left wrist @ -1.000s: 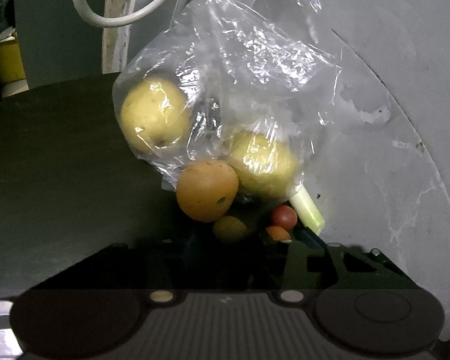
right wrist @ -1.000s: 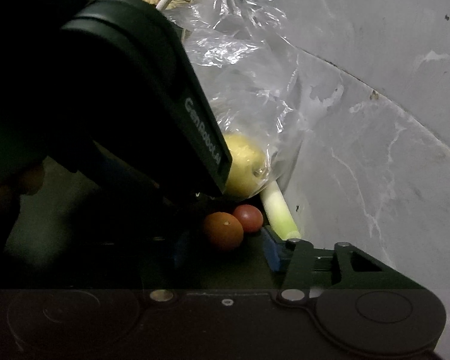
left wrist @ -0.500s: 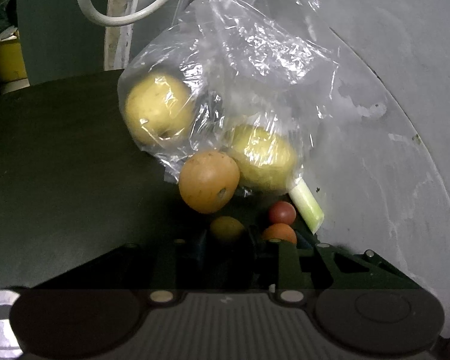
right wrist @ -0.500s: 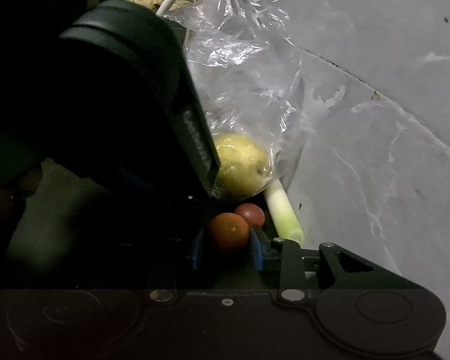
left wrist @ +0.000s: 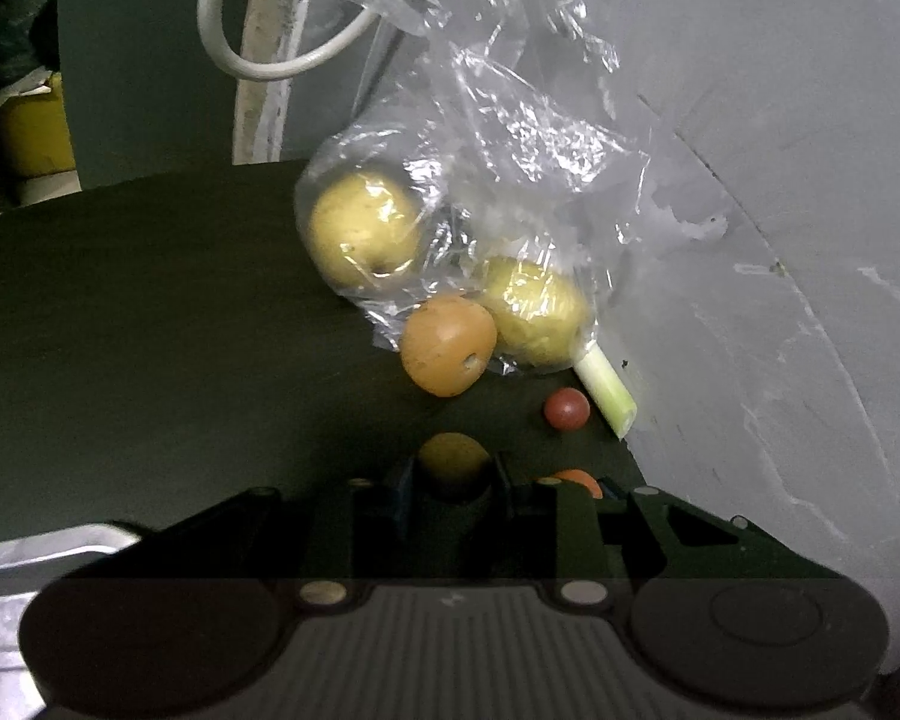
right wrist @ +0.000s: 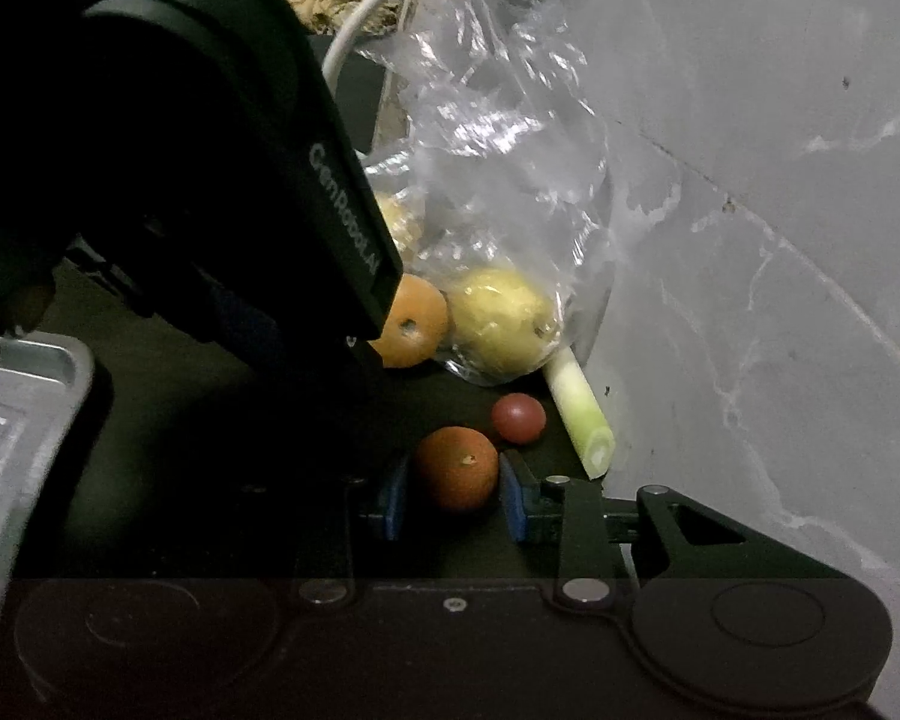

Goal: Organize fruits
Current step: 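Grasp another small brown fruit with the left tool while the right tool grasps a tangerine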

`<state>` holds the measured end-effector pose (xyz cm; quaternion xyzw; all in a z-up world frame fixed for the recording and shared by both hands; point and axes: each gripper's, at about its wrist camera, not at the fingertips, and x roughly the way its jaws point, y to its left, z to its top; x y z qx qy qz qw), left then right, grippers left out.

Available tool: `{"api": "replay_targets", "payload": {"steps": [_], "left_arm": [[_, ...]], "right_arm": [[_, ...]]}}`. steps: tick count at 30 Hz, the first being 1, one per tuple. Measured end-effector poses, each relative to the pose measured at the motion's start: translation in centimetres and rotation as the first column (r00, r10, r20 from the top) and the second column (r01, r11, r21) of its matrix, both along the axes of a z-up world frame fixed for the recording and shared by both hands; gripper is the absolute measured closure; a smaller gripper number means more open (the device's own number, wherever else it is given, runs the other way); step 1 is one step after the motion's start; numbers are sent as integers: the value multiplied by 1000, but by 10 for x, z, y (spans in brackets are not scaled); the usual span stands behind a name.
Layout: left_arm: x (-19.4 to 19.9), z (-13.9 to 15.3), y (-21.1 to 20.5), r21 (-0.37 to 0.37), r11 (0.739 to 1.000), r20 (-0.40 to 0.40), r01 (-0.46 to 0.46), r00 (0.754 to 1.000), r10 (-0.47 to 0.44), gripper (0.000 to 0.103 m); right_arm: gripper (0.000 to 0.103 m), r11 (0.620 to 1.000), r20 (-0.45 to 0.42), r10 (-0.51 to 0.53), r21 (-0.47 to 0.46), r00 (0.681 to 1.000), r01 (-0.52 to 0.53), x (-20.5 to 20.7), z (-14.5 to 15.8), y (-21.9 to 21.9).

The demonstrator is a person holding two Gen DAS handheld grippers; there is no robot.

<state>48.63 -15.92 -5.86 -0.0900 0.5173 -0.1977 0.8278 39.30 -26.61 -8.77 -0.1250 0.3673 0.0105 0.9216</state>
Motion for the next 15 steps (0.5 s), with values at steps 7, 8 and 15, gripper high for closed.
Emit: {"api": "replay_targets", "payload": {"steps": [7,8,15], "left_arm": [[-20,20,27,-11,1000,25,-25,999,25,73],[-22,22,32,-12,1000,27,-28,999,29,73],[-49,38,78,-13,997,46,-76,996,77,73]], "right_arm": [[70,1000,28,20,-1,999,-20,-17,20,21],[70,1000,31,24,0,999,-24,-21,23,25],[70,998,43,58,15,997,-58,-49,39,56]]}}
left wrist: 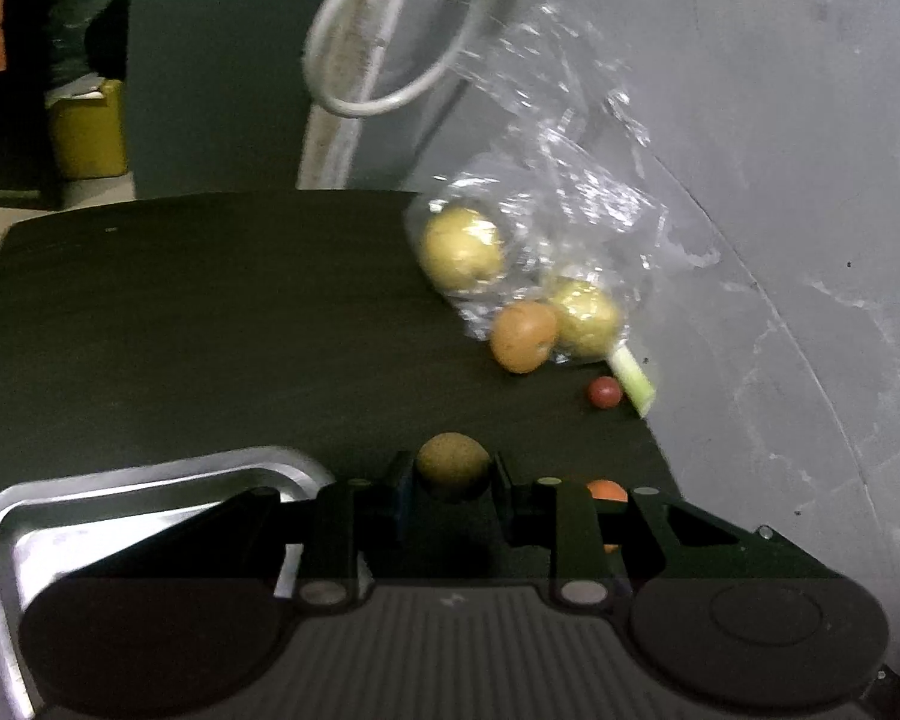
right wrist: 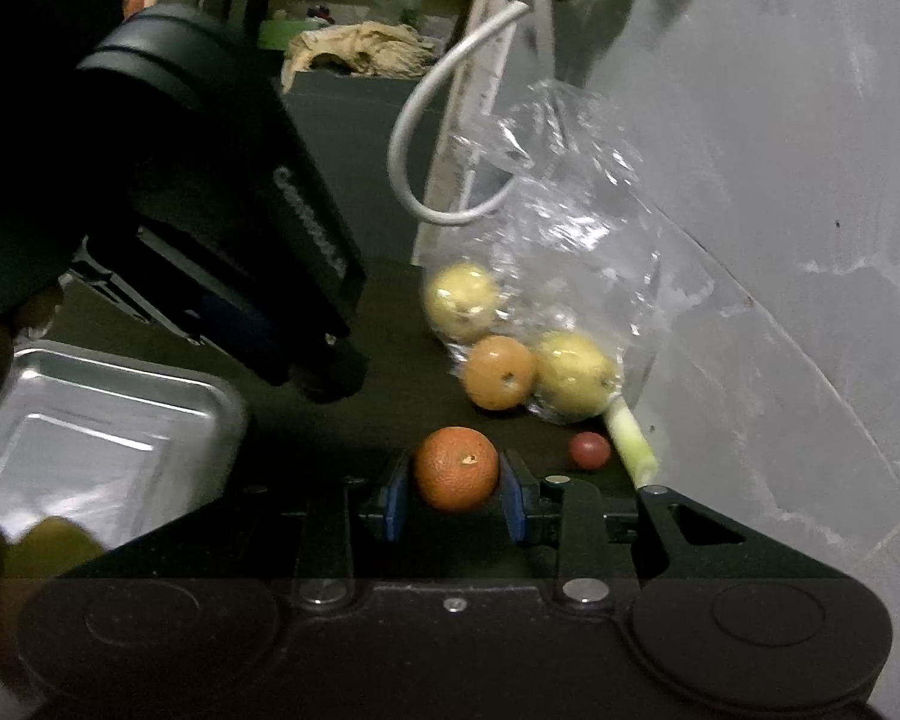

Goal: Organize fruits
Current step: 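Grasp another small brown fruit with the left tool while the right tool grasps a tangerine, then lift both held fruits and carry them over the metal tray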

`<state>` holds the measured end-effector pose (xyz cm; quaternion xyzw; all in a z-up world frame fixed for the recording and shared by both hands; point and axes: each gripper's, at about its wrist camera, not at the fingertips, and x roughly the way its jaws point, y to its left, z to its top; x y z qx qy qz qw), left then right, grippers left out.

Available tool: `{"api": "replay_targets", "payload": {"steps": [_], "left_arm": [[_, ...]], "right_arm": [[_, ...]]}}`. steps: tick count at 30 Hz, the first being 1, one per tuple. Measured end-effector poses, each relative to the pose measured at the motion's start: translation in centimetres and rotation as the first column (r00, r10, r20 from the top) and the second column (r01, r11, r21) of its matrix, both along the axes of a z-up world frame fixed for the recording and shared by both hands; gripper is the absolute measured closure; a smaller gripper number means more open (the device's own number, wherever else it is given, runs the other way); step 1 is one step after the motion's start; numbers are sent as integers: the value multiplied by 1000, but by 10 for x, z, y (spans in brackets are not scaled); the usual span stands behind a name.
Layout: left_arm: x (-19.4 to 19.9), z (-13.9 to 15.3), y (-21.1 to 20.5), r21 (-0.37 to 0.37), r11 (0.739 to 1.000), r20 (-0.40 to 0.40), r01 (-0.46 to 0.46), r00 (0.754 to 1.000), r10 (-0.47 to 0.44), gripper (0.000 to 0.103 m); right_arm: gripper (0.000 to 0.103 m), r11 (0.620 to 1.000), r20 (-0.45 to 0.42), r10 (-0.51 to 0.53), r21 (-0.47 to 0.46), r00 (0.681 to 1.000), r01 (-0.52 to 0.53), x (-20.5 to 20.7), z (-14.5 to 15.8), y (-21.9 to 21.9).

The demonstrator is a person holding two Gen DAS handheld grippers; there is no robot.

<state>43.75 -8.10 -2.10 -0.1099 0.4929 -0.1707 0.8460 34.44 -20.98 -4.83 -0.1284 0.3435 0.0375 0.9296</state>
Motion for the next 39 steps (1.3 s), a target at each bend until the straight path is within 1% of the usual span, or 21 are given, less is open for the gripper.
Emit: {"api": "replay_targets", "payload": {"steps": [9,19,27,39], "left_arm": [[-35,5,65,10,996,-5,-91,996,91,73],[-69,0,114,15,989,-33,-147,989,147,73],[-95,-12,136,23,989,-72,-146,986,147,73],[-126,-23,154,6,990,-115,-138,984,138,73]], "right_arm": [[70,998,-6,43,34,999,-43,-32,9,37],[69,993,-45,108,51,993,-105,-73,11,76],[69,986,-75,166,46,983,-163,-108,14,103],[69,973,-133,229,44,964,-225,-147,13,130]]}}
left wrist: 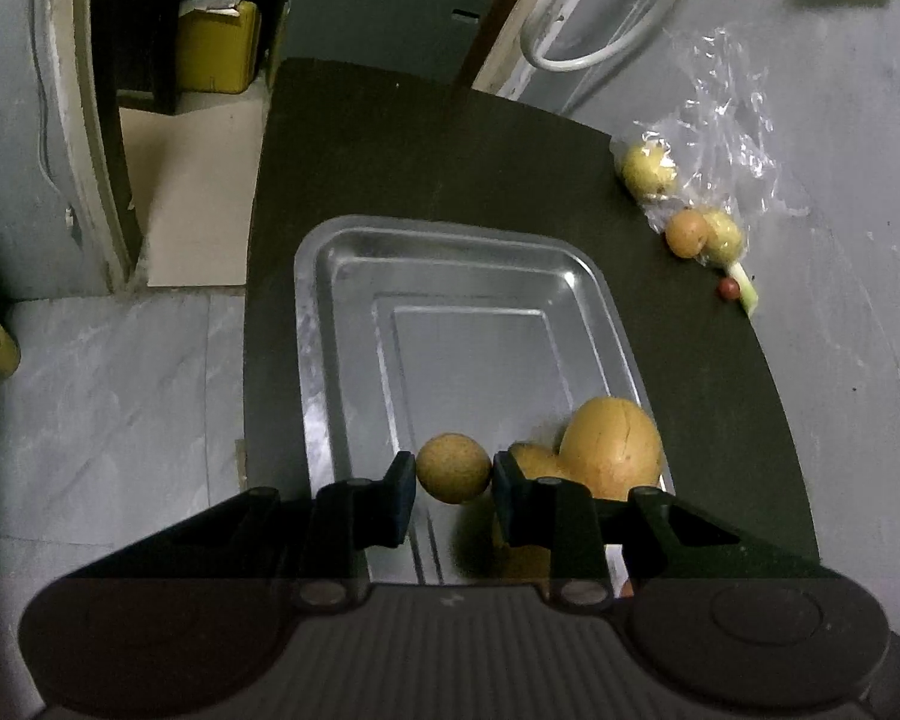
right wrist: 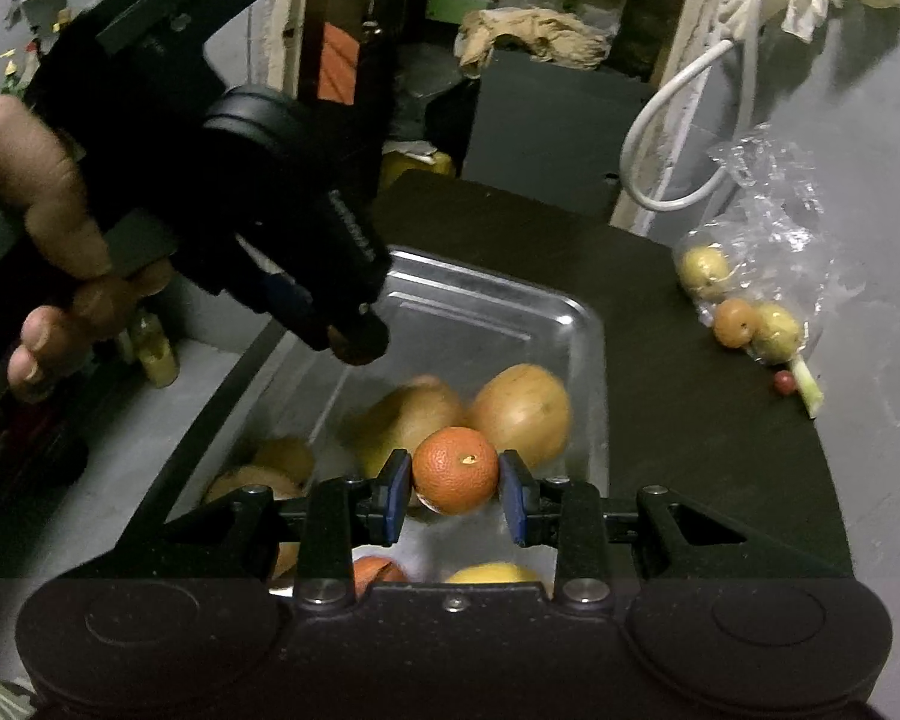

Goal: Organize fruits
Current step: 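Lift both held fruits and carry them over the metal tray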

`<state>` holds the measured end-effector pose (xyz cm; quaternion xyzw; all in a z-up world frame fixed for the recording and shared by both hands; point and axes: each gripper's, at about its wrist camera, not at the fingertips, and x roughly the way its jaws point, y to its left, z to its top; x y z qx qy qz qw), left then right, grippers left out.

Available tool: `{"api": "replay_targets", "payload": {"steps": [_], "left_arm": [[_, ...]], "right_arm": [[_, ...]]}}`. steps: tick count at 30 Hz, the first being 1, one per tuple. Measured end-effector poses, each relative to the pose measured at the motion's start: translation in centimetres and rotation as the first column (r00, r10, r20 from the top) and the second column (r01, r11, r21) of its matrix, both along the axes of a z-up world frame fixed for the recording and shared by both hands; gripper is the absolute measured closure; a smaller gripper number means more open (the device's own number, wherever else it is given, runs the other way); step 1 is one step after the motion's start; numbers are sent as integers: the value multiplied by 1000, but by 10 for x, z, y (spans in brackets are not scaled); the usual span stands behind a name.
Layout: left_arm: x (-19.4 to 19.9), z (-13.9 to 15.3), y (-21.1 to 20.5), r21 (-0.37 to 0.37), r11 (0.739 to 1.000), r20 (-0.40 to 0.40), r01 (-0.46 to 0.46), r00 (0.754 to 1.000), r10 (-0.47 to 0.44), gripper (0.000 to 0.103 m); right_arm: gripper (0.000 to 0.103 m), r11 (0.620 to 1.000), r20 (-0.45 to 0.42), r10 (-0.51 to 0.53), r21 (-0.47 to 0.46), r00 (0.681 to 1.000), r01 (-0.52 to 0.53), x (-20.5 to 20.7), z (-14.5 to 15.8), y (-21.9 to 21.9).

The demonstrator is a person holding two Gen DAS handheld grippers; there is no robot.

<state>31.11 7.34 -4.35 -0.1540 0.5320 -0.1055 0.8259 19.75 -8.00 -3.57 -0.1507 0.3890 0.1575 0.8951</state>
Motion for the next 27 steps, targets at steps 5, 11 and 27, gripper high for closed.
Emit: {"api": "replay_targets", "payload": {"steps": [5,11,27], "left_arm": [[-5,-5,1,3,1000,-14,7,1000,-7,73],[-14,-8,4,0,1000,-24,15,1000,-15,73],[-25,-12,11,6,1000,-42,18,999,-17,73]], "right_arm": [[69,1000,-16,12,0,1000,-12,-8,-3,9],[69,1000,-28,9,-3,1000,-9,-15,-5,15],[69,1000,-43,4,-19,999,-5,-24,-11,26]]}}
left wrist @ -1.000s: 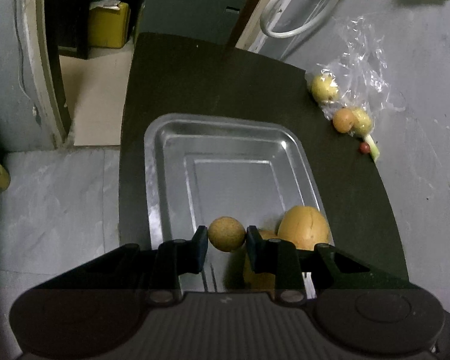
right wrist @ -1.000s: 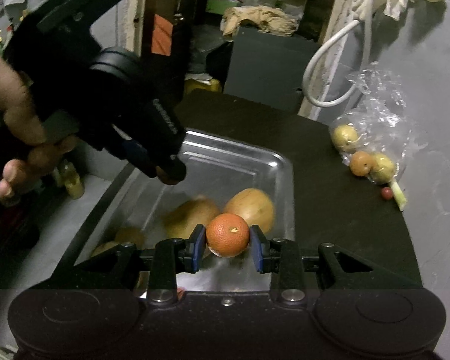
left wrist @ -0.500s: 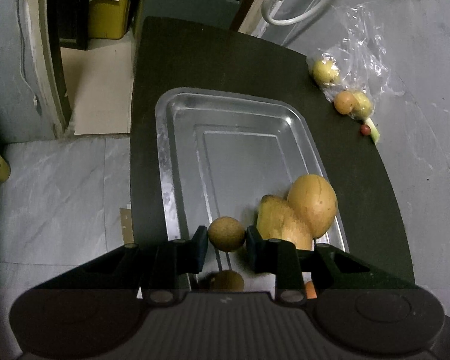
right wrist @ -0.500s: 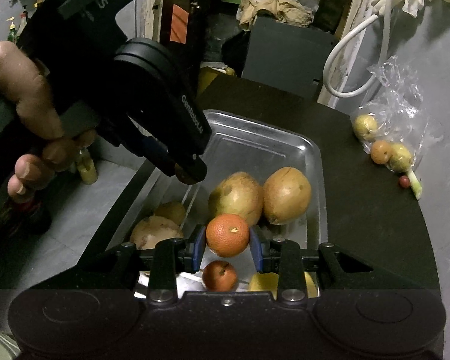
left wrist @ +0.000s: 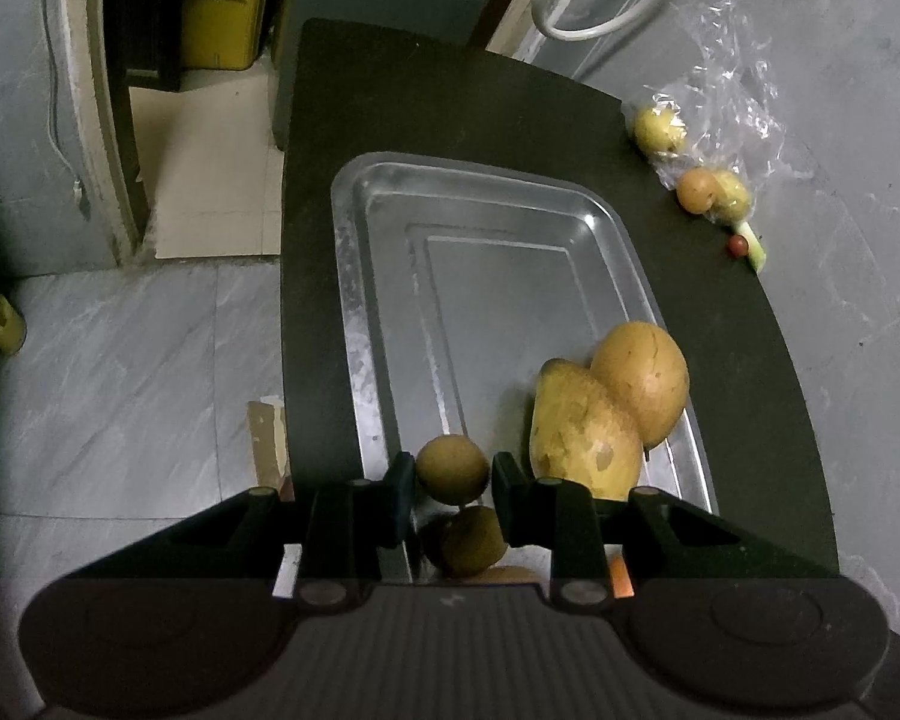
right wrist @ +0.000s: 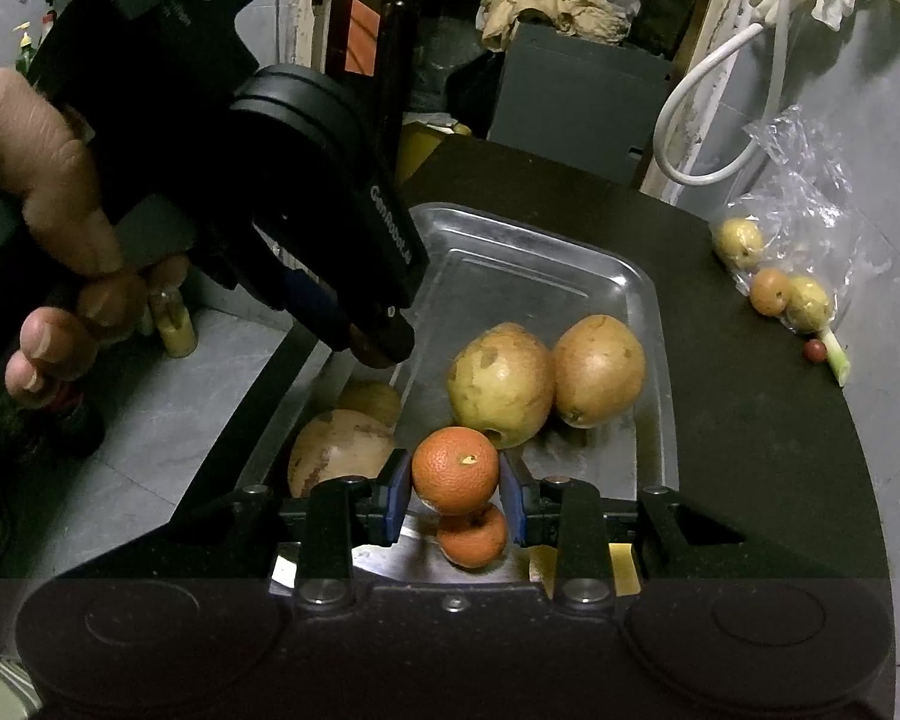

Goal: Organize fruits
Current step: 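Lift both held fruits and carry them over the metal tray, then open the left tool to drop the brown fruit while the right tool drops the tangerine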

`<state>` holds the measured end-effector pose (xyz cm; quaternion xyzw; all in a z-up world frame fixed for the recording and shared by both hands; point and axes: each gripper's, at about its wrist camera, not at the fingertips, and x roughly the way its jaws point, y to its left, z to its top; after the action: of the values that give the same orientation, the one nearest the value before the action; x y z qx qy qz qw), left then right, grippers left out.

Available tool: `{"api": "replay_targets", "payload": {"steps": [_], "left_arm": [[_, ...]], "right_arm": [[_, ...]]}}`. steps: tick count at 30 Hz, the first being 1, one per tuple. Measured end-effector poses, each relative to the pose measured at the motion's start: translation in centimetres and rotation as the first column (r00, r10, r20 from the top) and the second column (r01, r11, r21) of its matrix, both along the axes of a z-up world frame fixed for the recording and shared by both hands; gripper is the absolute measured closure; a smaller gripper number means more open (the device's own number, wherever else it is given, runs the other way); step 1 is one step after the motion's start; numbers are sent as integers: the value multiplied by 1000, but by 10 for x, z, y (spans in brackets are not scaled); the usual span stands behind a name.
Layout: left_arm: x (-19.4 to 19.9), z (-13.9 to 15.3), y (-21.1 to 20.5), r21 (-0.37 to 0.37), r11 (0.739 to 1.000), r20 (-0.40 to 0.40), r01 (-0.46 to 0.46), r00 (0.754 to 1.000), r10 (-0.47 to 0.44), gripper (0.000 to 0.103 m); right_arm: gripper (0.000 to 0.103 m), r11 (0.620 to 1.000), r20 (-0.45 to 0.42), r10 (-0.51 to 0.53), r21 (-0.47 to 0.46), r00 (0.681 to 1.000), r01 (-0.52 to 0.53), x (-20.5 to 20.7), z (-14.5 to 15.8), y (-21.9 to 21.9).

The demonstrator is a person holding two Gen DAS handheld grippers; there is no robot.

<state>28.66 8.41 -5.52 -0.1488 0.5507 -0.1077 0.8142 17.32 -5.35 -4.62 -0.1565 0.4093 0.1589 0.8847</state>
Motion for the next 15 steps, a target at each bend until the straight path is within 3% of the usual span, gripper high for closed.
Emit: {"api": "replay_targets", "payload": {"steps": [12,15], "left_arm": [[-2,3,-1,10,1000,7,14,1000,-14,72],[-3,4,-1,8,1000,6,13,1000,-13,63]], "right_arm": [[69,999,8,-40,-18,999,40,3,-3,-4],[68,999,21,-47,-20,999,48,2,0,-5]]}}
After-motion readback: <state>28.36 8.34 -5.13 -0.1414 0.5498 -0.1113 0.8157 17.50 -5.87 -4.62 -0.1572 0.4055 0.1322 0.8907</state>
